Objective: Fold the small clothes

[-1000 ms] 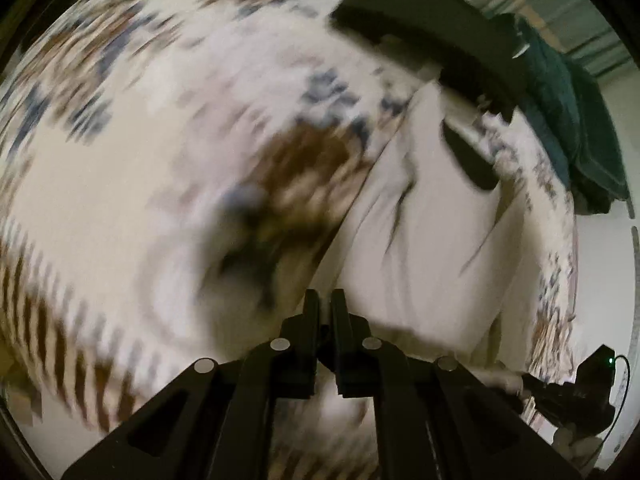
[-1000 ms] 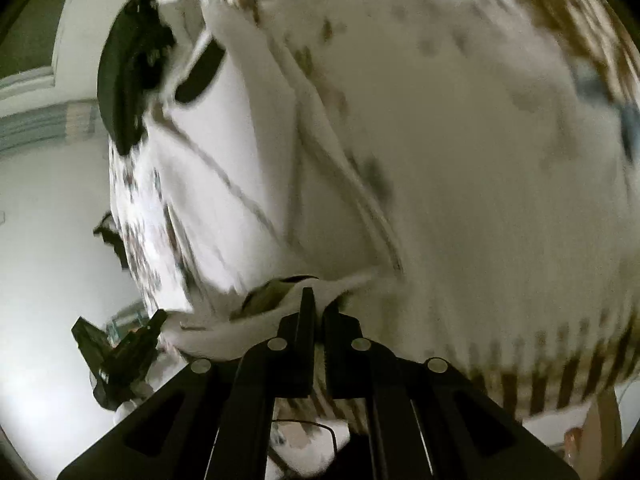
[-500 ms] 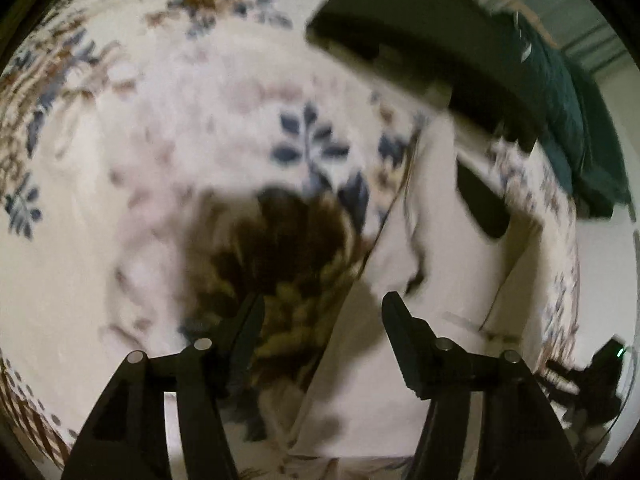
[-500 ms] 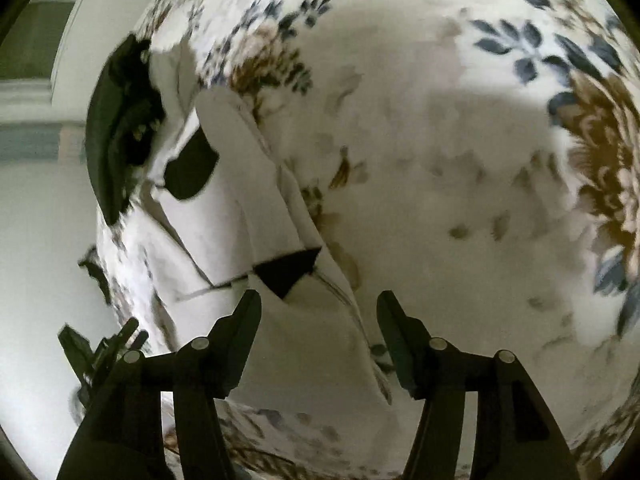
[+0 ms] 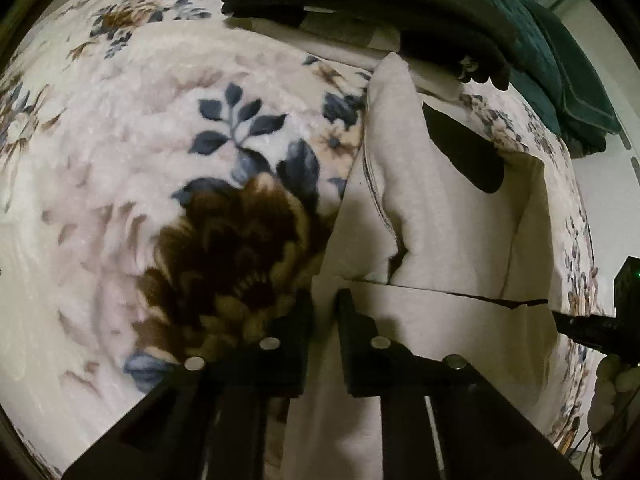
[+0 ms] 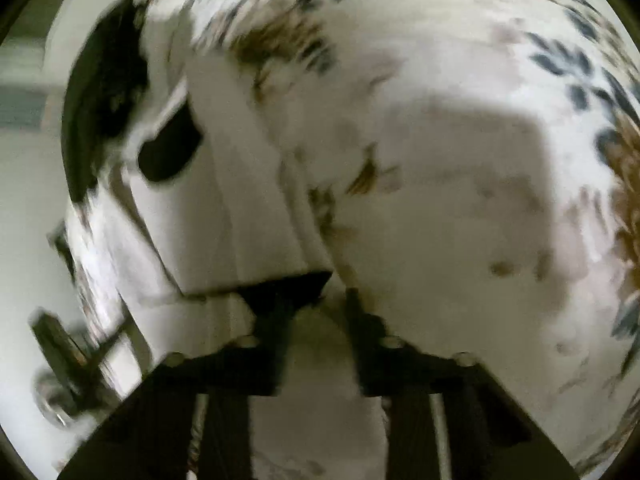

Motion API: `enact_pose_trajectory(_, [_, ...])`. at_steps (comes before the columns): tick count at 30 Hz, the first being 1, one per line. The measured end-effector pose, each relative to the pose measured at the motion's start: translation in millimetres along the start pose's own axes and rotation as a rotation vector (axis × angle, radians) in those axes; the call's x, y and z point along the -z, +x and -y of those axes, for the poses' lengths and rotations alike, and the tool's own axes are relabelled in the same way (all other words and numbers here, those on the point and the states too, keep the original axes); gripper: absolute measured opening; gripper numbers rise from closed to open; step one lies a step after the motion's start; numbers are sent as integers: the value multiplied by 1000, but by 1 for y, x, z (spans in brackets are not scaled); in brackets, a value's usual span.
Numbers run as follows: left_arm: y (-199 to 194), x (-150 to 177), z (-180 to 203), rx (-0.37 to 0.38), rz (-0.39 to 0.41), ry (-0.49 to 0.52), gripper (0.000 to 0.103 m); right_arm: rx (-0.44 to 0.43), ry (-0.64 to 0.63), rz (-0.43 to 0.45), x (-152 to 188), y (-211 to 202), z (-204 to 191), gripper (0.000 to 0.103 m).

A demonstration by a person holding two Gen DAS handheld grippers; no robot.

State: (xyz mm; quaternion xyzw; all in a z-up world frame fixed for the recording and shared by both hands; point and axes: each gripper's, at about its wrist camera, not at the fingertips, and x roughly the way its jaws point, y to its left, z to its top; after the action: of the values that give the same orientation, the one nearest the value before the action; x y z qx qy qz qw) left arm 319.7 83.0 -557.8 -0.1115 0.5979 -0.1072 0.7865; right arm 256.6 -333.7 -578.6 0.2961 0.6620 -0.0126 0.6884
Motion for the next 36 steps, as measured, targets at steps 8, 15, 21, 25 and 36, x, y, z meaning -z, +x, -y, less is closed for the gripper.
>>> enact_pose_trajectory(8, [-1, 0, -9, 3, 0, -15, 7, 65, 185, 201, -3, -30, 25, 0])
enact_pose_trajectory(15, [-3, 1, -10, 4, 0, -17, 7, -28, 73, 51, -15, -23, 15, 28])
enact_pose_trajectory(21, [7, 3, -11, 3, -55, -42, 11, 8, 5, -95, -3, 22, 4, 40])
enact_pose_trajectory(25, [11, 6, -12, 0, -71, -52, 14, 42, 25, -13, 3, 25, -4, 7])
enact_pose_trajectory(36, [8, 6, -15, 5, -66, -87, 23, -30, 320, 105, 5, 0, 36, 7])
